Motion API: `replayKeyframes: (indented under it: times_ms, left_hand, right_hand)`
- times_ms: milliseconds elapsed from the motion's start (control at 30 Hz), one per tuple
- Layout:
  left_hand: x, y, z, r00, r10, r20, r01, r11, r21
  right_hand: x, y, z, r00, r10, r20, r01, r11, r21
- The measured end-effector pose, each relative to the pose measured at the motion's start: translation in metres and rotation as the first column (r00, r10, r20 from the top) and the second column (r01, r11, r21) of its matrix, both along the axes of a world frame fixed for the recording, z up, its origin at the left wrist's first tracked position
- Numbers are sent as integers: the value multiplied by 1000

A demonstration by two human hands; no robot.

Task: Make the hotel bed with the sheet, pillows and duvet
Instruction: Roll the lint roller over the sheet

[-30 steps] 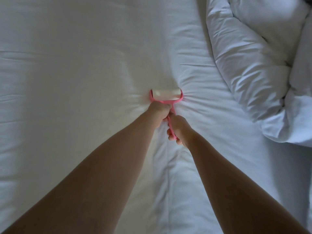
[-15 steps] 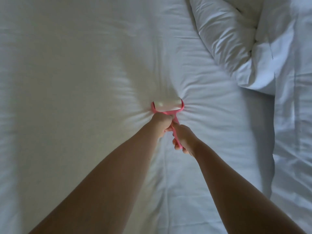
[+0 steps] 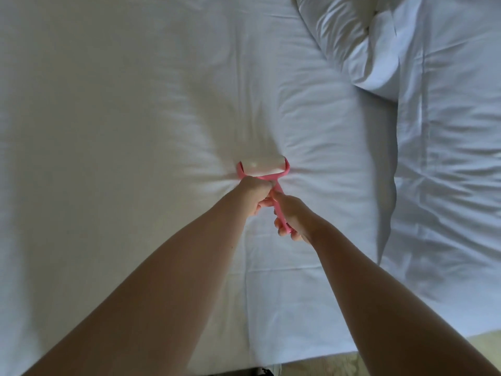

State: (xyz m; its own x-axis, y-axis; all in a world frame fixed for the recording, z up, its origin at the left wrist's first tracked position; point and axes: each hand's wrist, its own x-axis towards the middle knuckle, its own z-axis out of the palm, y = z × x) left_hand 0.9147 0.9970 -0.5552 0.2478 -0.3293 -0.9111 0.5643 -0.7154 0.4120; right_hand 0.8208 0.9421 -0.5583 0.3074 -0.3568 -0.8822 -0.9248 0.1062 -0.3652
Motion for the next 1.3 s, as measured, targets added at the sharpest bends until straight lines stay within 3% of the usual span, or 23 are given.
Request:
replayKeyframes:
  times_ms: [433, 767, 1000, 1300]
  left_hand:
    - [-157, 48, 18, 990, 103, 96, -106, 994, 21]
    - [-261, 70, 45, 989, 150, 10, -150, 987, 64]
    - [-292, 76, 37, 987, 156, -33, -150, 981, 124]
    - [-251, 75, 69, 971, 223, -83, -222, 975, 24]
  right_hand:
    - [-147, 41, -5, 998, 17, 63, -22, 996, 82]
    - [-254, 62, 7, 998, 55, -10, -53, 992, 115]
    - [-285, 69, 22, 994, 108, -32, -104, 990, 97]
    - [-256, 63, 49, 968, -48, 246, 56, 998, -24]
